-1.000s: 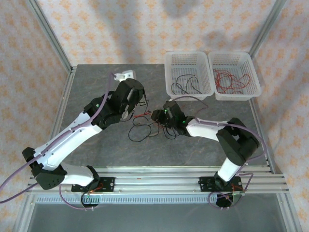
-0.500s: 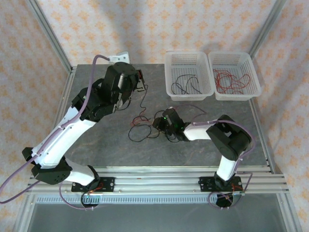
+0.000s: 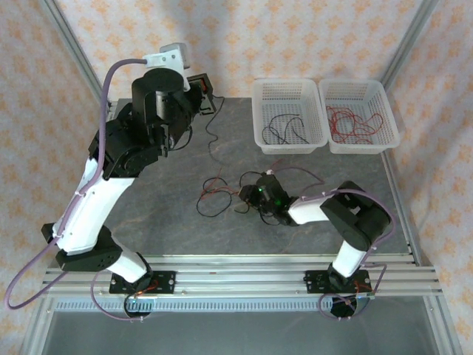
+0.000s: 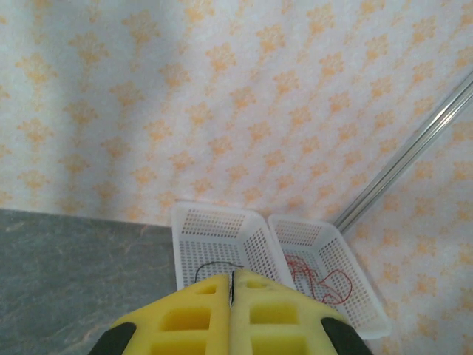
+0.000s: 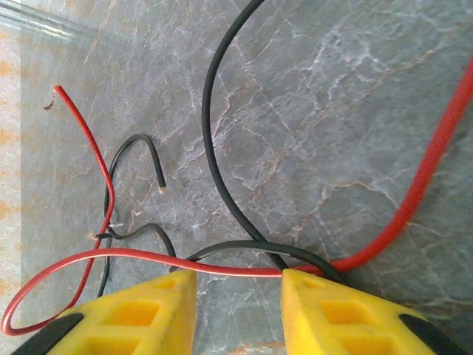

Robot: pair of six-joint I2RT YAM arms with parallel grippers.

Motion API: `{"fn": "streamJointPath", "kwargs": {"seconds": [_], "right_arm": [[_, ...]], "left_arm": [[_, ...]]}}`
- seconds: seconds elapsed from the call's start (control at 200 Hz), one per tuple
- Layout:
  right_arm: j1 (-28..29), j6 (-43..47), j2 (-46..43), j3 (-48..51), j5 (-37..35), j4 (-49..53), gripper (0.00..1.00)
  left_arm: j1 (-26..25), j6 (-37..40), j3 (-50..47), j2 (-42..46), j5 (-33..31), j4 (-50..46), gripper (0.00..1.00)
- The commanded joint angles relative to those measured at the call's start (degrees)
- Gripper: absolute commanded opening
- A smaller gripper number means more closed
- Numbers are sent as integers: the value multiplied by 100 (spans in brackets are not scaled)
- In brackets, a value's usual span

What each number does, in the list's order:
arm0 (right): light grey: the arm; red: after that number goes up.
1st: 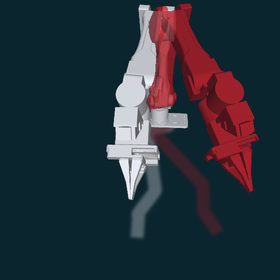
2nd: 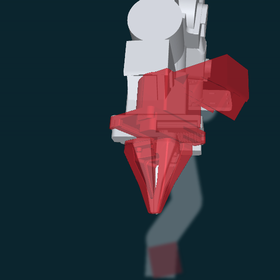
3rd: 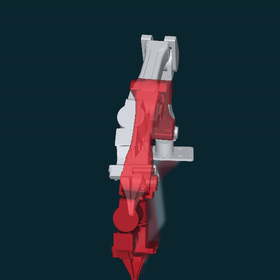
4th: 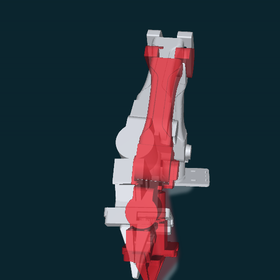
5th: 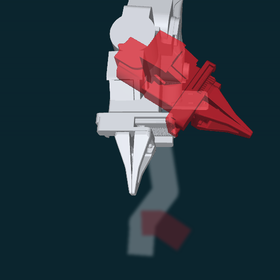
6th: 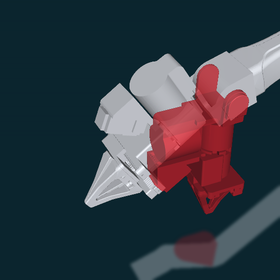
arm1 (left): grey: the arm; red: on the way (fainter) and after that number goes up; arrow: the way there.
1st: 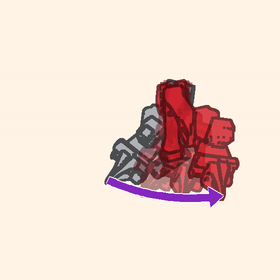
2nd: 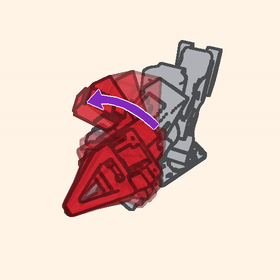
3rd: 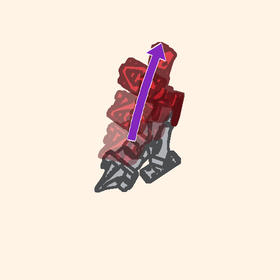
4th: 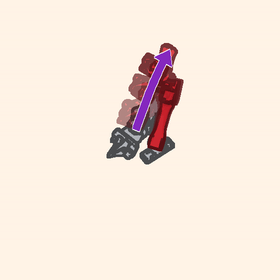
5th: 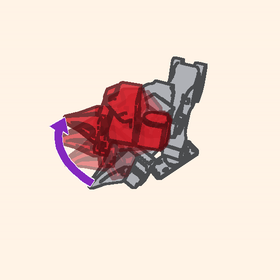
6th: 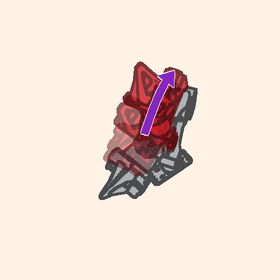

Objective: Untangle the cables

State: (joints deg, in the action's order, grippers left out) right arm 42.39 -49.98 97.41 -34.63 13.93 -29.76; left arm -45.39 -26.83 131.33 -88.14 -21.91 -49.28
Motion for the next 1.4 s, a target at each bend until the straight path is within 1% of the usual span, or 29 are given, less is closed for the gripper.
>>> {"fn": "streamJointPath", "kwargs": {"seconds": [0.0,0.14,0.255,0.43,0.581,0.781,0.901,1.011,1.141,1.211,1.291,1.397], "right_arm": [[2,-74,-37,355,-355,653,35],[1,0,-406,425,-298,783,35],[2,219,-1044,406,-422,1231,37],[5,647,-2313,352,-847,2333,46],[3,777,-3444,460,-1097,3134,54],[0,687,-4546,623,-1329,3900,58],[1,608,-4845,676,-1343,4193,58],[5,542,-4989,751,-1327,4328,58],[6,481,-5038,791,-1380,4396,58],[3,471,-5038,791,-1410,4428,58],[4,453,-5052,800,-1442,4461,58],[-1,432,-5084,823,-1468,4522,58]], "left_arm": [[-43,322,225,-98,1,290,1],[-45,452,134,-183,133,747,1],[-41,636,-203,-211,370,1477,1],[-39,1027,-481,-458,499,2505,2],[-33,1339,-742,-714,589,3446,1],[-36,1727,-842,-1196,784,4417,1],[-40,2002,-932,-1471,744,4995,1],[-32,2318,-978,-1778,551,5467,1],[-14,2789,-1460,-2082,326,6494,1],[22,2930,-1592,-2557,307,6919,1],[66,3013,-1476,-3091,304,7063,1],[112,3018,-1085,-3857,311,6914,0]]}}
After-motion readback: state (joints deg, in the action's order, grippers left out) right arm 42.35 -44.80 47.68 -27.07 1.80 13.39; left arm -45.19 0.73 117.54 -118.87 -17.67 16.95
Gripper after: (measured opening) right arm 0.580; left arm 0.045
